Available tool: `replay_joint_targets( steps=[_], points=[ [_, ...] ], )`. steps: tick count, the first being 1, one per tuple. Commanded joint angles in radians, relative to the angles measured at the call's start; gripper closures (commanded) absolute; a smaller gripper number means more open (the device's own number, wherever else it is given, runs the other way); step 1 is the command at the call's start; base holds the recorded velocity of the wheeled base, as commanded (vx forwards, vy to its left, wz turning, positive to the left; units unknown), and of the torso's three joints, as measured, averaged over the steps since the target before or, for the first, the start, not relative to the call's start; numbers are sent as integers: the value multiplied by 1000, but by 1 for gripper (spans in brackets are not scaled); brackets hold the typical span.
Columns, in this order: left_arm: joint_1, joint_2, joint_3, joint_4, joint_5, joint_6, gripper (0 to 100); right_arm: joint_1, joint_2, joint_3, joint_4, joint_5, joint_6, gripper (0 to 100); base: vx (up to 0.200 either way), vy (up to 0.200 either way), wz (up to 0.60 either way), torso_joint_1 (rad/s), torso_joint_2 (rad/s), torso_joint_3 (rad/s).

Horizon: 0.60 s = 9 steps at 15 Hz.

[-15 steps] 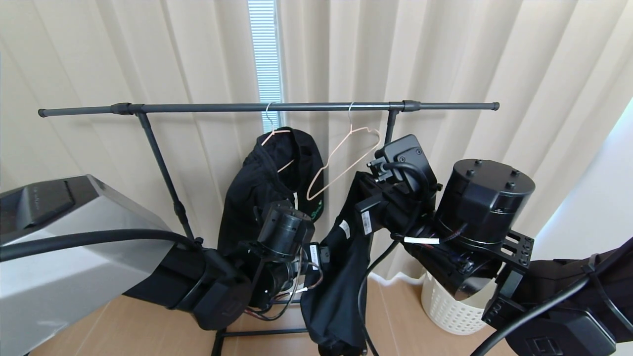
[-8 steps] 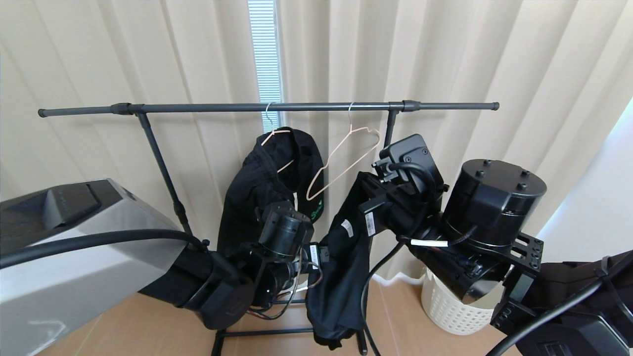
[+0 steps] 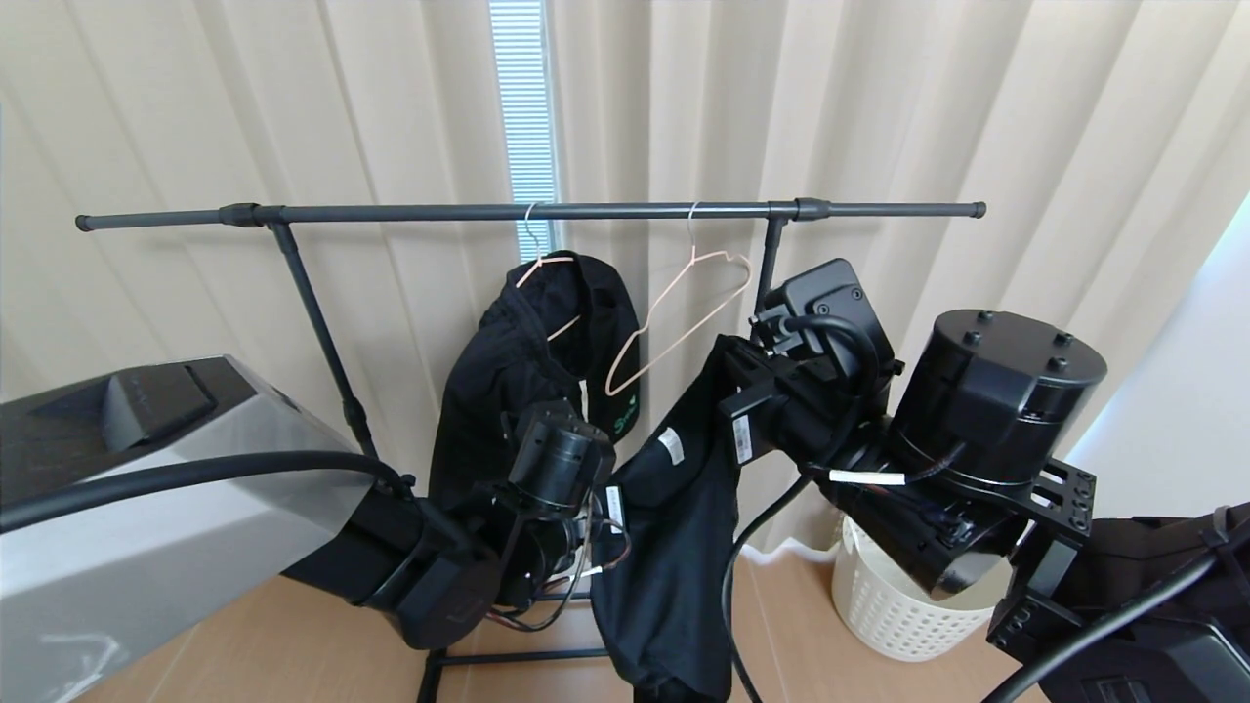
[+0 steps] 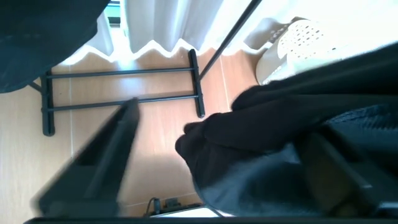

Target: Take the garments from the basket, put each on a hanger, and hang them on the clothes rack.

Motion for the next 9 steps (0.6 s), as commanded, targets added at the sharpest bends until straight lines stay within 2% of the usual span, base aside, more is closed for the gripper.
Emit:
replay_joint_targets(
  steps=[1, 5, 9],
  points=[
    [-3, -14, 6, 0, 3, 1, 100, -25, -6, 1, 0, -1, -2, 100, 0, 0, 0, 0, 0, 0],
    [0, -103, 35, 2, 17, 29, 100, -117, -8, -5, 0, 2, -30, 100, 0, 0, 0, 0, 0, 0],
    [2, -186, 49, 5, 17, 64, 100, -155, 11, 4, 0, 2, -82, 100, 0, 0, 0, 0, 0, 0]
  ],
)
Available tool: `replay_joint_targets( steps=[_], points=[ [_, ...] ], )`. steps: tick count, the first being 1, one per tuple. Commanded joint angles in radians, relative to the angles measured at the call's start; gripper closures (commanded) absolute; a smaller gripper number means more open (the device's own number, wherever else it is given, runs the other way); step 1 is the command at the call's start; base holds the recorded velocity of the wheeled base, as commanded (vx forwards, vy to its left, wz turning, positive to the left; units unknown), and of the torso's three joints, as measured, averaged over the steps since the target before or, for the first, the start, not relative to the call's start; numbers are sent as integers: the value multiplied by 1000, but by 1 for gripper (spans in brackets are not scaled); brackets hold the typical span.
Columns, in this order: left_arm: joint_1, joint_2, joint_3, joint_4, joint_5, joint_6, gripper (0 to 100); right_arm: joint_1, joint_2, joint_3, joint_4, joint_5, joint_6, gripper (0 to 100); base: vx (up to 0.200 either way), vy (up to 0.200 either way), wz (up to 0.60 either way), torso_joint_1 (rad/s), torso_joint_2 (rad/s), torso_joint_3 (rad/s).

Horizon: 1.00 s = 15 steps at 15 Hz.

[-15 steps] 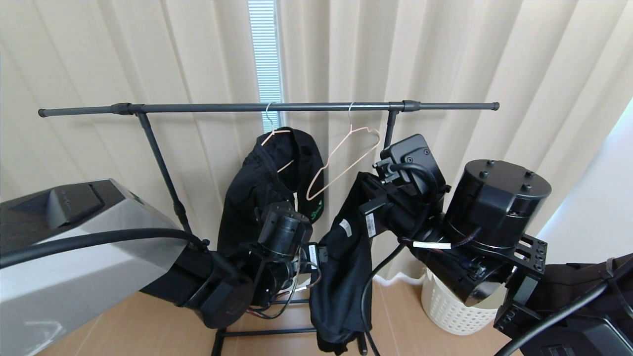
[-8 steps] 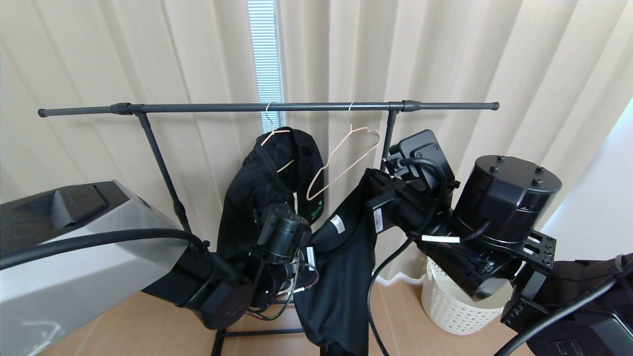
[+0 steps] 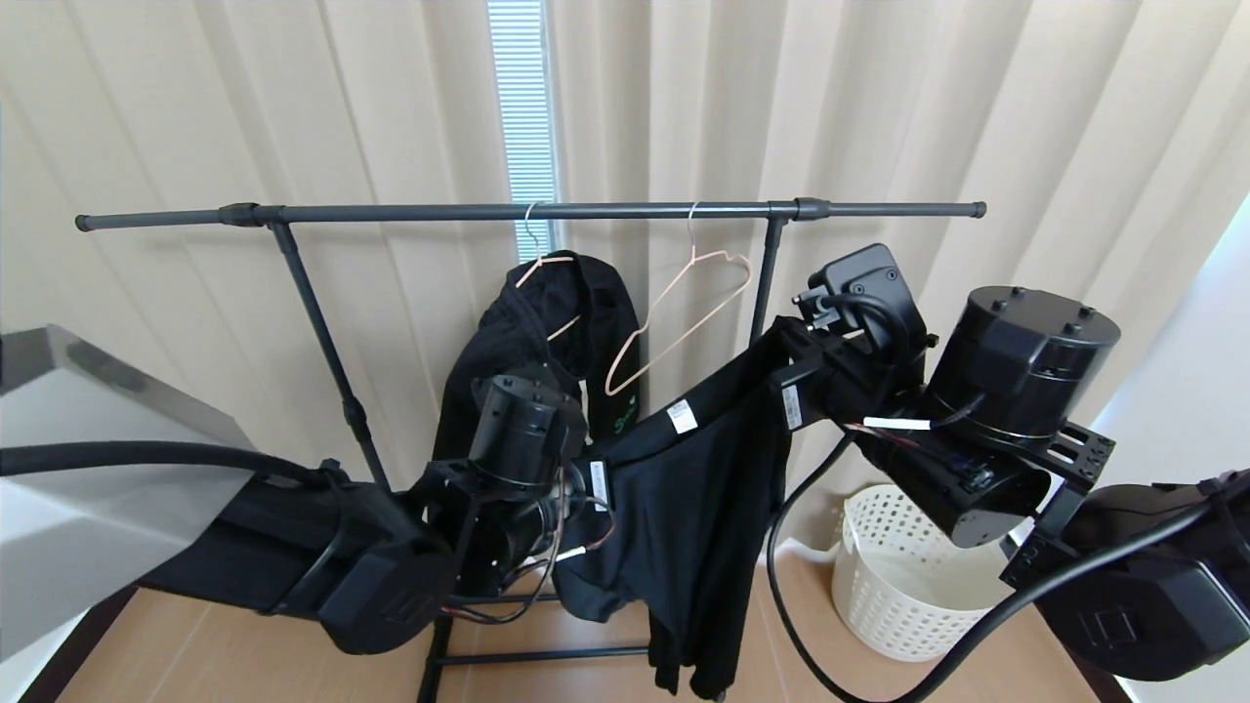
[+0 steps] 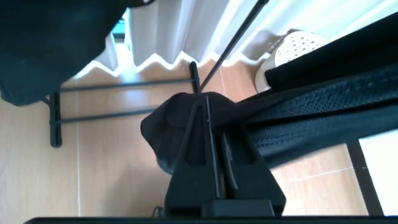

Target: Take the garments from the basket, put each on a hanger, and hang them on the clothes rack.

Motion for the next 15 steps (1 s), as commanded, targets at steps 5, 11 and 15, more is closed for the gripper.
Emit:
replay_joint_targets(
  steps=[5, 11, 15],
  points=[
    [51, -158, 14, 6, -11, 31, 100, -15, 51, 69, 1, 1, -115, 100, 0, 0, 0, 0, 0, 0],
    [56, -170, 20, 6, -16, 34, 100, -8, 54, 155, 0, 1, -222, 100, 0, 0, 0, 0, 0, 0],
    [57, -167, 34, 6, -17, 54, 100, 8, 25, 177, 1, 6, -240, 100, 0, 0, 0, 0, 0, 0]
  ],
)
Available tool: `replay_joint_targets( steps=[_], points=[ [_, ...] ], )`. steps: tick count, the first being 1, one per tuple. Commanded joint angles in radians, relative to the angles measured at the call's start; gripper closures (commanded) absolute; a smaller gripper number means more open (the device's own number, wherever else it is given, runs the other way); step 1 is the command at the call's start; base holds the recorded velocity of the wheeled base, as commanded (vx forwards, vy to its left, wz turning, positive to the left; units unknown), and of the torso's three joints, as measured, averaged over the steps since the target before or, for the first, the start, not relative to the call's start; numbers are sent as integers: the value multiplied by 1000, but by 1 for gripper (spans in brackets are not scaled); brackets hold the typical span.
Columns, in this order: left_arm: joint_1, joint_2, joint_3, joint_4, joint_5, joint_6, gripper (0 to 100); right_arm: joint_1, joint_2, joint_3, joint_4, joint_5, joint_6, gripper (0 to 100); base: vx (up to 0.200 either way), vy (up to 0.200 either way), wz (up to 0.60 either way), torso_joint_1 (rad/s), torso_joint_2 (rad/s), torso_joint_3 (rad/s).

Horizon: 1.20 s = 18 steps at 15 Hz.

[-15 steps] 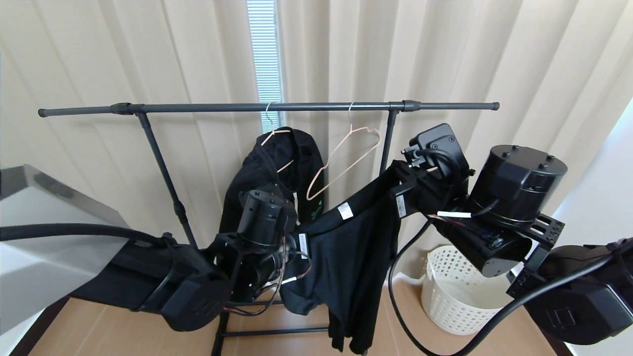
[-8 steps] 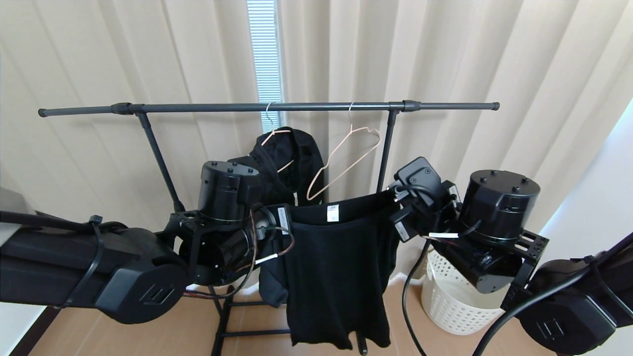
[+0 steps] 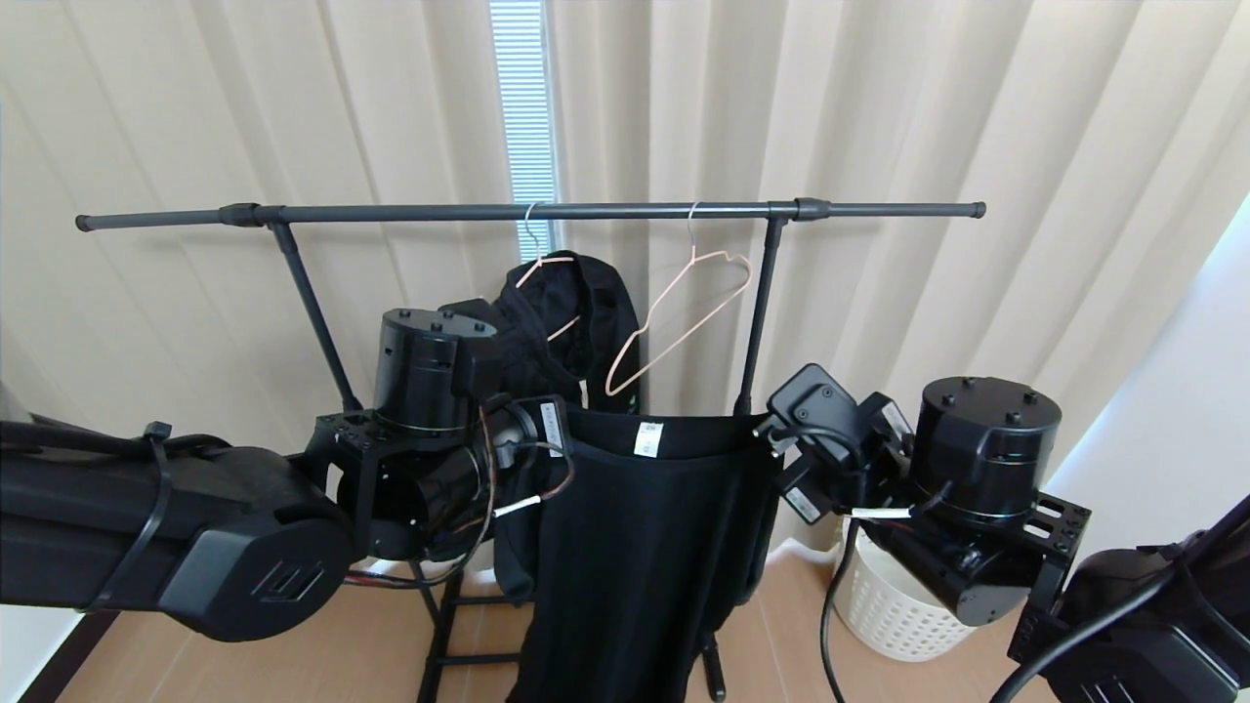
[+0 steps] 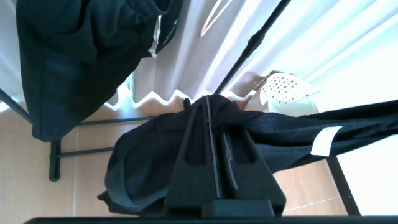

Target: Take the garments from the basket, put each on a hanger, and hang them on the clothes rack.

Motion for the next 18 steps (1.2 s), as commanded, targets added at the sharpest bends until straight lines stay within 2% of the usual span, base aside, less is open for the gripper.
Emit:
replay_joint_targets(
  steps=[1, 2, 3, 4, 5, 6, 8, 9, 12, 15, 17, 18],
  points=[
    [0, 4, 23, 0, -2, 13, 100, 2, -15, 14, 3, 4, -4, 100, 0, 0, 0, 0, 0, 0],
    [3, 13, 23, -5, -5, 54, 100, 6, -57, 62, 11, 44, -52, 100, 0, 0, 0, 0, 0, 0],
    [5, 15, 22, -6, -14, 62, 100, 9, -77, 82, 12, 67, -78, 100, 0, 0, 0, 0, 0, 0],
    [5, 18, 0, -5, -57, 80, 100, 33, -110, 120, 18, 107, -110, 100, 0, 0, 0, 0, 0, 0],
    [6, 27, -21, -2, -85, 97, 100, 49, -117, 124, 35, 116, -111, 100, 0, 0, 0, 0, 0, 0],
    [19, 52, -73, 0, -119, 158, 100, 88, -132, 137, 68, 128, -110, 100, 0, 0, 0, 0, 0, 0],
    [25, 96, -167, 0, -157, 232, 100, 160, -146, 154, 75, 199, -104, 100, 0, 0, 0, 0, 0, 0],
    [25, 107, -211, 0, -169, 240, 100, 184, -146, 151, 75, 199, -87, 100, 0, 0, 0, 0, 0, 0],
    [20, 131, -317, 9, -241, 243, 100, 254, -141, 124, 74, 200, 14, 100, 0, 0, 0, 0, 0, 0],
    [19, 130, -366, 9, -369, 250, 100, 372, -75, 23, 78, 193, 243, 100, 0, 0, 0, 0, 0, 0],
    [19, 130, -380, 9, -383, 252, 100, 394, -23, -58, 77, 164, 372, 100, 0, 0, 0, 0, 0, 0],
    [19, 130, -380, 9, -383, 252, 100, 397, -12, -76, 77, 154, 402, 100, 0, 0, 0, 0, 0, 0]
  ],
)
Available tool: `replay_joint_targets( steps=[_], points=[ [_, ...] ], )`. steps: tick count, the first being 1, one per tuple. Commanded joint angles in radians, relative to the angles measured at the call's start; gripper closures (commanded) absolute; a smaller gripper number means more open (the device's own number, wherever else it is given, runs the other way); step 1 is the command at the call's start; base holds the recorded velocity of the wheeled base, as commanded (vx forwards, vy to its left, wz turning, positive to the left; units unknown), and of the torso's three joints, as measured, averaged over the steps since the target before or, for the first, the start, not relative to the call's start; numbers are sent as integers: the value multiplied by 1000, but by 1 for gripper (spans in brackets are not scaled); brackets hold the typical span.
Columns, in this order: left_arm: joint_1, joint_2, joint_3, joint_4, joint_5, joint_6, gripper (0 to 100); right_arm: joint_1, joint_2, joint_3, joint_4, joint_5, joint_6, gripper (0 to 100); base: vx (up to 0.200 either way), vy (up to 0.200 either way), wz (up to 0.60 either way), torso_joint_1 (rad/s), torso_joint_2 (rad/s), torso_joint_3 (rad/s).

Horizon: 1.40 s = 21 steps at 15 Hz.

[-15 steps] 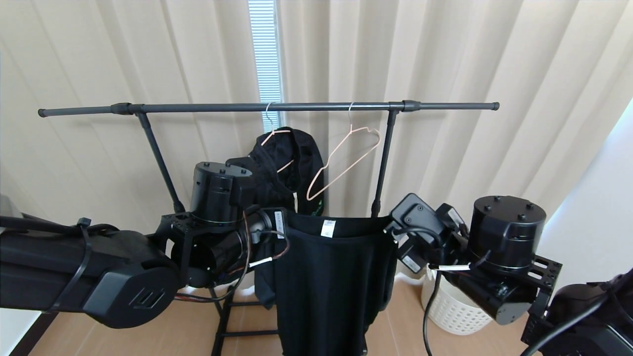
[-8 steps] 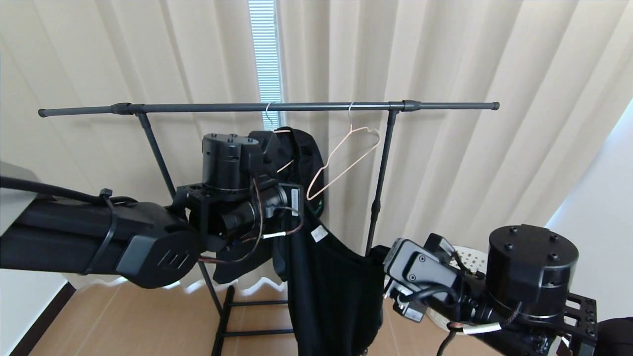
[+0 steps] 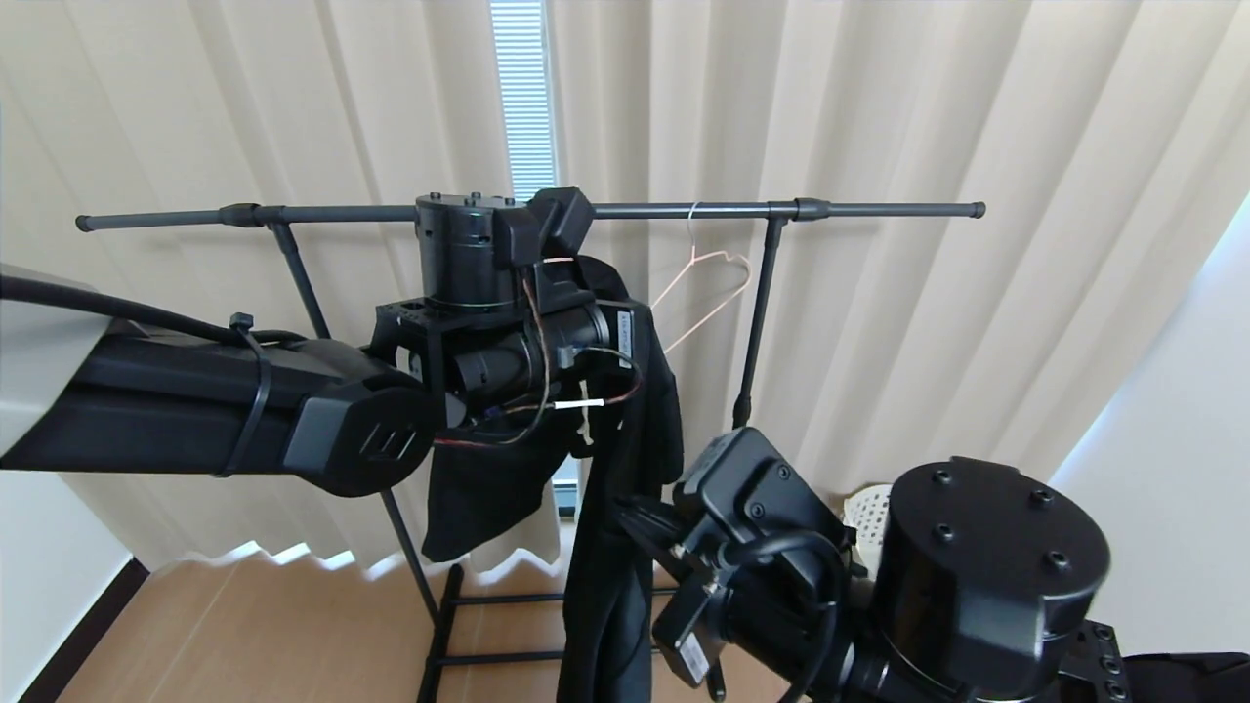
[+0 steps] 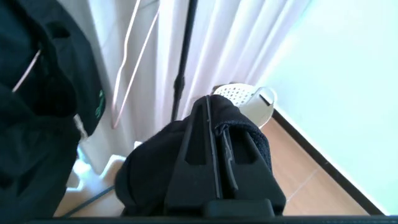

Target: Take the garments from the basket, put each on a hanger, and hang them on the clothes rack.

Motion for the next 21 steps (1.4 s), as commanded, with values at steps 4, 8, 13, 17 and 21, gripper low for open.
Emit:
replay_joint_targets(
  steps=[4, 8, 13, 17, 21],
  points=[
    [17, -19, 5, 44, 14, 20, 100, -39, 36, -42, 69, -41, -23, 100, 0, 0, 0, 0, 0, 0],
    [62, -94, 37, 215, 116, 165, 100, -218, -45, -25, 207, -106, -214, 100, 0, 0, 0, 0, 0, 0],
    [14, -212, 356, 229, 138, 345, 100, -299, 88, -171, 110, -222, -151, 100, 0, 0, 0, 0, 0, 0],
    [-122, -225, 470, 232, 142, 214, 100, -298, 239, -277, -92, -297, -85, 100, 0, 0, 0, 0, 0, 0],
    [-244, -208, 450, 232, 142, -33, 100, -280, 269, -295, -135, -297, -64, 100, 0, 0, 0, 0, 0, 0]
  ],
)
